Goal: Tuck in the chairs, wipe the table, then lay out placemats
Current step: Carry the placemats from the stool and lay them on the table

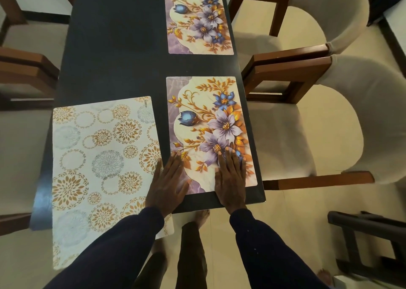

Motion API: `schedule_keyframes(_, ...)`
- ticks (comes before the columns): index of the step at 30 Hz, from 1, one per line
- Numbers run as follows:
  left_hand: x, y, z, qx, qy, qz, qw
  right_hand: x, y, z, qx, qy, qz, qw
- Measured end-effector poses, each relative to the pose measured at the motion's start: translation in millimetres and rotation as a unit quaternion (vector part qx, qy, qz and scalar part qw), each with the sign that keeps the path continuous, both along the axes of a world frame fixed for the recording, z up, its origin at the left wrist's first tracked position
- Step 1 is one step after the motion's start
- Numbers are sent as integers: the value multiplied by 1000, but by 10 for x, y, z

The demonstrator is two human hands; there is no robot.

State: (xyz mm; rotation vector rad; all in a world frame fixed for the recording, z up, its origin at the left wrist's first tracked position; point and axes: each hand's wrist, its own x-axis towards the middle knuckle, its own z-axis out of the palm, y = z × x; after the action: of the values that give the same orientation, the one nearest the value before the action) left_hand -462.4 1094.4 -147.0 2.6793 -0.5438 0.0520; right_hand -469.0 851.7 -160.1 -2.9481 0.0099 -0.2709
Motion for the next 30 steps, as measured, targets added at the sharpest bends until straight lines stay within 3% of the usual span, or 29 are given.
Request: schedule_keyframes(30,10,-11,-14,23,4,-5,1000,1,4,26,-6,11,-9,1000)
